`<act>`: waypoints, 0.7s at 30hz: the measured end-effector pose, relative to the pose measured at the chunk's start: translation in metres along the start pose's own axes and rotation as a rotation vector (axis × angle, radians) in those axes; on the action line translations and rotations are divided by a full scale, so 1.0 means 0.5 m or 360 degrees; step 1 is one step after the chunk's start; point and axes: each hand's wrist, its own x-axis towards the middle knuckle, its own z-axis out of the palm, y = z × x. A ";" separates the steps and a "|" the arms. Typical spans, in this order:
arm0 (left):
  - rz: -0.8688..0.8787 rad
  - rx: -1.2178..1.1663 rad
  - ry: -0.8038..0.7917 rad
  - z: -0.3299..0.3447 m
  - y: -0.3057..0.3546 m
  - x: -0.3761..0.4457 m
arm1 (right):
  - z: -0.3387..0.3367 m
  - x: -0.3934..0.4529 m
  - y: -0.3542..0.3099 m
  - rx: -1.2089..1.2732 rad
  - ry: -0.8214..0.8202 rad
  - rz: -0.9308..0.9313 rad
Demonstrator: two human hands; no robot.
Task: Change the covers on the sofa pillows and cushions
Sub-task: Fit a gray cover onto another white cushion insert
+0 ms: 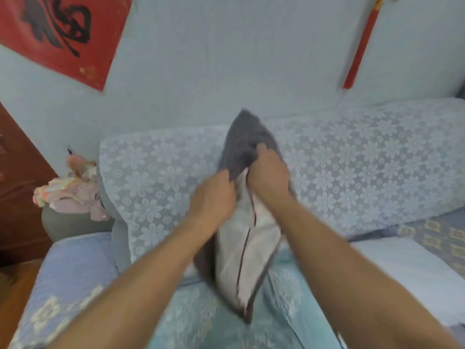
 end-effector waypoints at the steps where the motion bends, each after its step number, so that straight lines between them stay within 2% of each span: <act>1: 0.0025 0.0095 -0.0098 0.013 -0.003 0.002 | 0.013 0.011 0.021 0.0008 -0.0053 0.0080; 2: 0.0174 0.0169 -0.0131 0.015 0.003 -0.001 | 0.018 0.015 0.042 0.0010 0.0007 0.0000; 4: 0.0307 -0.0040 -0.0155 0.011 0.022 -0.050 | 0.008 -0.031 0.074 0.0064 0.0132 -0.0094; 6: 0.0160 -0.0307 -0.0095 0.029 0.015 -0.084 | -0.002 -0.068 0.106 0.0073 0.0106 -0.0091; 8: -0.0065 -0.0451 -0.0199 0.055 -0.003 -0.106 | -0.003 -0.093 0.136 -0.0076 -0.0029 -0.0188; 11: -0.0123 -0.0536 -0.0297 0.064 0.011 -0.159 | 0.013 -0.118 0.195 -0.0262 -0.0101 -0.0323; 13: -0.0167 -0.0566 -0.0212 0.042 0.015 -0.175 | 0.006 -0.128 0.241 -0.0038 -0.0296 -0.0185; 15: -0.0203 -0.0259 -0.0061 0.009 -0.016 -0.166 | -0.008 -0.145 0.290 0.0333 -0.0698 0.0173; 16: -0.0174 -0.0068 0.0010 -0.005 -0.042 -0.162 | -0.007 -0.163 0.315 0.0359 -0.0850 0.0232; 19: -0.0045 0.0160 0.0197 -0.012 -0.145 -0.176 | 0.041 -0.261 0.352 0.0025 -0.1233 0.0069; 21: -0.0093 0.0125 0.0127 0.012 -0.220 -0.196 | 0.101 -0.338 0.356 -0.0098 -0.1457 -0.0148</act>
